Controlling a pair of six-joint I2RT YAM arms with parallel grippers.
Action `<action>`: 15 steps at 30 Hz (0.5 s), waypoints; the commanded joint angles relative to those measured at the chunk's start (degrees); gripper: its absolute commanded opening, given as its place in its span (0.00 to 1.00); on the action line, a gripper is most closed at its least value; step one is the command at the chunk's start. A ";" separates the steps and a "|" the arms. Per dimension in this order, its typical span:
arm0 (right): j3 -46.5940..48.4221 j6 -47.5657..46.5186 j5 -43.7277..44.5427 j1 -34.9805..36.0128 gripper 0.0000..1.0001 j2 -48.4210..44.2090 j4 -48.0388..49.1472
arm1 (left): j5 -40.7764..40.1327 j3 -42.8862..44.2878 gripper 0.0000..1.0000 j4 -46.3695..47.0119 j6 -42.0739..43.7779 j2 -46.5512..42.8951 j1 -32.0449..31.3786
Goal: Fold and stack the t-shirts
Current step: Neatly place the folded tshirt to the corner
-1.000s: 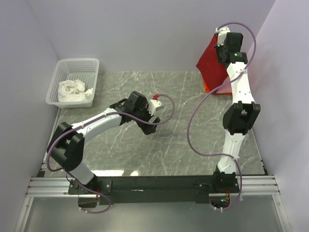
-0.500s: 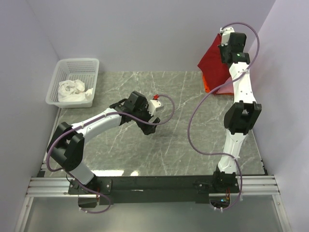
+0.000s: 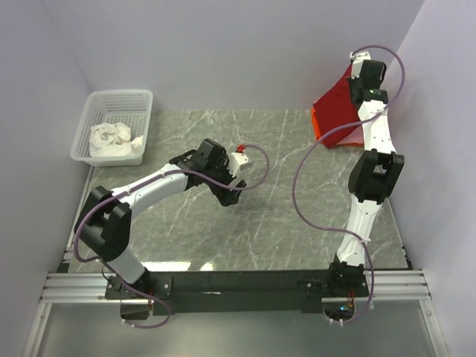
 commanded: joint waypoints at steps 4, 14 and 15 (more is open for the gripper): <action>-0.68 -2.05 4.47 -1.84 0.03 2.42 12.31 | 1.66 3.51 0.99 -1.90 1.25 1.31 1.26; -1.73 0.94 8.09 -2.81 0.86 1.90 14.95 | 1.92 5.53 1.00 -2.70 -0.33 1.14 4.51; -2.35 1.72 7.56 -2.81 0.86 1.38 14.43 | 1.92 5.53 0.99 -2.52 -1.20 0.96 4.78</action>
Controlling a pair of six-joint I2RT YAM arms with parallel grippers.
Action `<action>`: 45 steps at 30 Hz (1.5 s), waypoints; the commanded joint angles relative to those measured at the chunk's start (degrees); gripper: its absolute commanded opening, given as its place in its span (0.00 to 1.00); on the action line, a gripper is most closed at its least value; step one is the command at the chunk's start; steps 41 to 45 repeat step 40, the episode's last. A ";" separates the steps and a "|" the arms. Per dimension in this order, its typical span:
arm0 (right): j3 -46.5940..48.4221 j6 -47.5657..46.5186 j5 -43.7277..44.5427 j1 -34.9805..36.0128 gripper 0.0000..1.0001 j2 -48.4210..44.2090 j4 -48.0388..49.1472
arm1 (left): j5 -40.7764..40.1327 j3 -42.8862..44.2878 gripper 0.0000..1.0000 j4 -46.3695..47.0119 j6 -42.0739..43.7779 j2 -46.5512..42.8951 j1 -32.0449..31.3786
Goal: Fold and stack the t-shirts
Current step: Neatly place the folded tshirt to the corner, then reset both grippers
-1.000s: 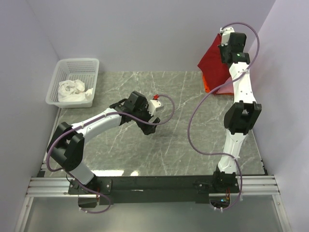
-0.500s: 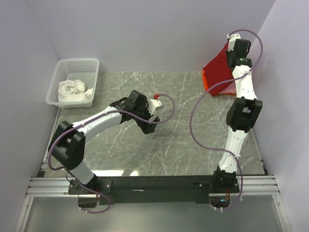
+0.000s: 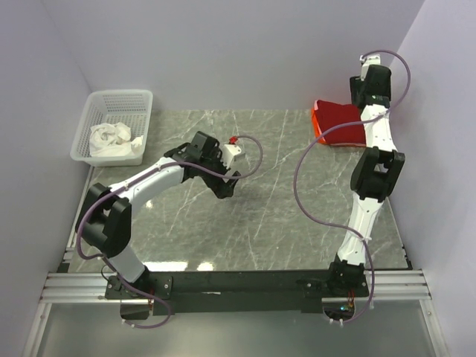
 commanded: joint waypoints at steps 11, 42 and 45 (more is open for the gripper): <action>-6.99 8.29 -15.86 3.02 0.88 -15.82 -9.28 | 3.38 4.08 0.99 1.93 -10.39 -5.84 8.22; -70.89 18.67 -36.00 17.70 0.92 -70.85 -15.35 | -5.23 -12.24 1.00 -4.32 -11.01 -28.50 24.93; -70.89 18.67 -36.00 17.70 0.92 -70.85 -15.35 | -5.23 -12.24 1.00 -4.32 -11.01 -28.50 24.93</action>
